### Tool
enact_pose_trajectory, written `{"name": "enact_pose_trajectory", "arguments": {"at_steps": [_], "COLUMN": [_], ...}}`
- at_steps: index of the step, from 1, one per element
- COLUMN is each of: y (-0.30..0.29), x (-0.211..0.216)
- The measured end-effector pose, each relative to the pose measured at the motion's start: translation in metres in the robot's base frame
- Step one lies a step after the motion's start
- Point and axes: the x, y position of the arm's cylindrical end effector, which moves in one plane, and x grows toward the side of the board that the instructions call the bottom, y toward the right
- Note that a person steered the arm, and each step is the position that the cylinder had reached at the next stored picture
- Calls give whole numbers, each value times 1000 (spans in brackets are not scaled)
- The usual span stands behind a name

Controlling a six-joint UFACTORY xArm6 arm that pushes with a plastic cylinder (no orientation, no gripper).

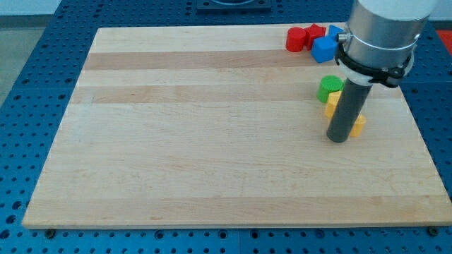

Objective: Point your arm at the bottom left

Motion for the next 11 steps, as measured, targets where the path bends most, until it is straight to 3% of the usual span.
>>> {"name": "enact_pose_trajectory", "arguments": {"at_steps": [2, 5, 9, 11], "y": [-1, 82, 91, 47], "x": [11, 17, -101, -108]}}
